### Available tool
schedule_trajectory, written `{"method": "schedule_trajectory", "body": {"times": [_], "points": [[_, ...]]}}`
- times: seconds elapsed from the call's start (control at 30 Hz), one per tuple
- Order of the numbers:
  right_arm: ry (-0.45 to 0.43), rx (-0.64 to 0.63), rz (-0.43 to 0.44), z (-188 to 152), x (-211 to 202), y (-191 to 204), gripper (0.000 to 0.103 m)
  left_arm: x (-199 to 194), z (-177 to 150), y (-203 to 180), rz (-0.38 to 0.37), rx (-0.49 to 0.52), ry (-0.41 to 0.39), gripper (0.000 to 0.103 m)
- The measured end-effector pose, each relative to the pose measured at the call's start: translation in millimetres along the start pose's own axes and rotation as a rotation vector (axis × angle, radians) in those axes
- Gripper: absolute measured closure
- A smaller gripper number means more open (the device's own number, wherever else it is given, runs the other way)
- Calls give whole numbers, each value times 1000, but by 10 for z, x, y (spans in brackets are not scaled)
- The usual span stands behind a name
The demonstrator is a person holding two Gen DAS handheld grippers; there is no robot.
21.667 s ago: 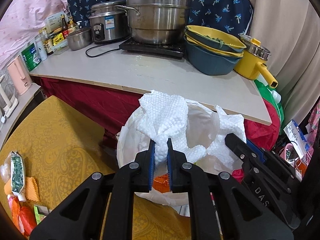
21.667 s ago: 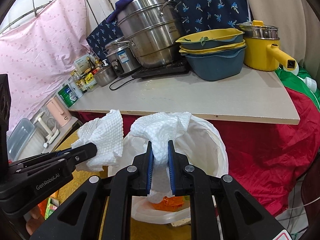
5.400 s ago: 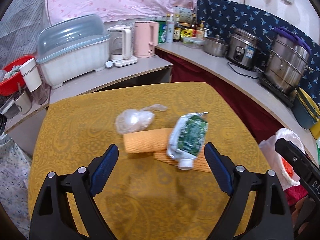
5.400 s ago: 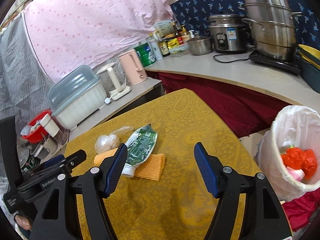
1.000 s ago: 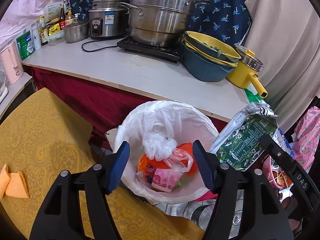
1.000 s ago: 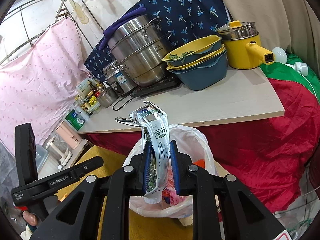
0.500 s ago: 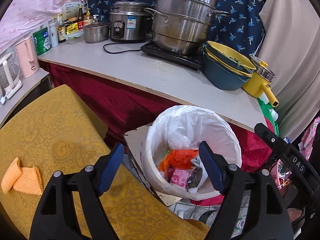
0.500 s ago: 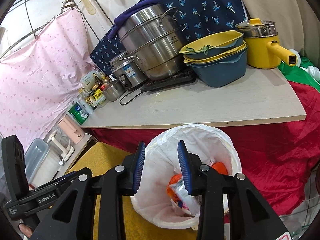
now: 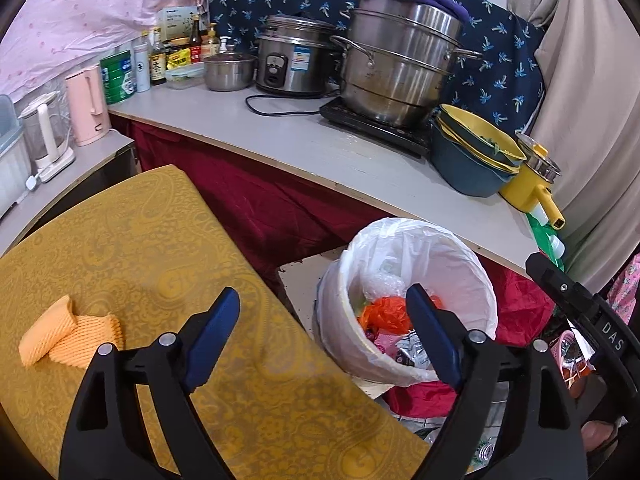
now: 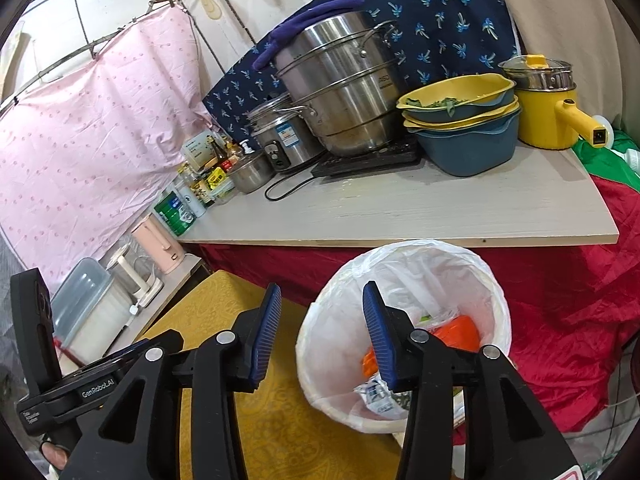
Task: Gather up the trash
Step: 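Move both grippers back from the bin to the orange sponge cloths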
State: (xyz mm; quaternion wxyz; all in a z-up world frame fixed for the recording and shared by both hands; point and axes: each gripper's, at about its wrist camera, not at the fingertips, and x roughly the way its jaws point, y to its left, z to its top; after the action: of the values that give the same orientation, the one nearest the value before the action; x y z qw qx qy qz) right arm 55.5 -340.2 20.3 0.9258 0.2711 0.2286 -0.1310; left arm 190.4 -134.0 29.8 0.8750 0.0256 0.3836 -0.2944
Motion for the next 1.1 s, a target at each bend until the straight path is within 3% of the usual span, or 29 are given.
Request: {"method": "schedule_trajectory", "body": {"times": [0.7,1.1], "points": [[76,-122,109,-366,103,976,56,-547,-324,941,139,-91,-42,22],[159,-195,180,-699,347,1624,56,-738,-609,1746,256,-185,-25,22]]}}
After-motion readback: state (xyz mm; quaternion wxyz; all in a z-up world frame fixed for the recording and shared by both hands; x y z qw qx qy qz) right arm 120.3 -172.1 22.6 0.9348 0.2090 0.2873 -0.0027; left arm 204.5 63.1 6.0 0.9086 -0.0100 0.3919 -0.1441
